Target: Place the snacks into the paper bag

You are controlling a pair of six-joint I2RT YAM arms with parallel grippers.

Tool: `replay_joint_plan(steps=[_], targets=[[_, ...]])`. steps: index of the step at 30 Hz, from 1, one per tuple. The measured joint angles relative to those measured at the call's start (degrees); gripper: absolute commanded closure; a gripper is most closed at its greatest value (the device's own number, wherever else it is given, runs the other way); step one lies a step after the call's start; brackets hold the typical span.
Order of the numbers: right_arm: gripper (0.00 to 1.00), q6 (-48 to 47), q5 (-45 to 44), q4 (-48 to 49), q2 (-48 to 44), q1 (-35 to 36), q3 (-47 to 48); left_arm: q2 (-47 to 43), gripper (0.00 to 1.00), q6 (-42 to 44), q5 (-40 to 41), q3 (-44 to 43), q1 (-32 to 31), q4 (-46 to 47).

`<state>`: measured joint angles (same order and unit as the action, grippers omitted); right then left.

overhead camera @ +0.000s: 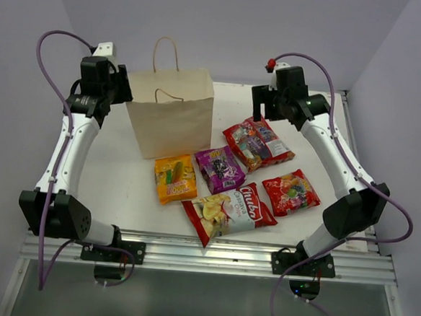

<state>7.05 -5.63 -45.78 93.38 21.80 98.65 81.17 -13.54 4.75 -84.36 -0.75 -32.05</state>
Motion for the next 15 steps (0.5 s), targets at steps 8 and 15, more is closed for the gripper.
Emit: replay_joint_plan(steps=[8,15], targets=[[0.13,-0.13,-1.64,2.23,1.14,0.0,-2.93,0.94,0.92,-0.48,-1.86,0.0,-0.02,1.55],[0.06,-1.55,-2.32,8.35,5.46,0.0,-12.11,1.51,1.0,-0.37,-2.86,0.0,0.0,2.01]])
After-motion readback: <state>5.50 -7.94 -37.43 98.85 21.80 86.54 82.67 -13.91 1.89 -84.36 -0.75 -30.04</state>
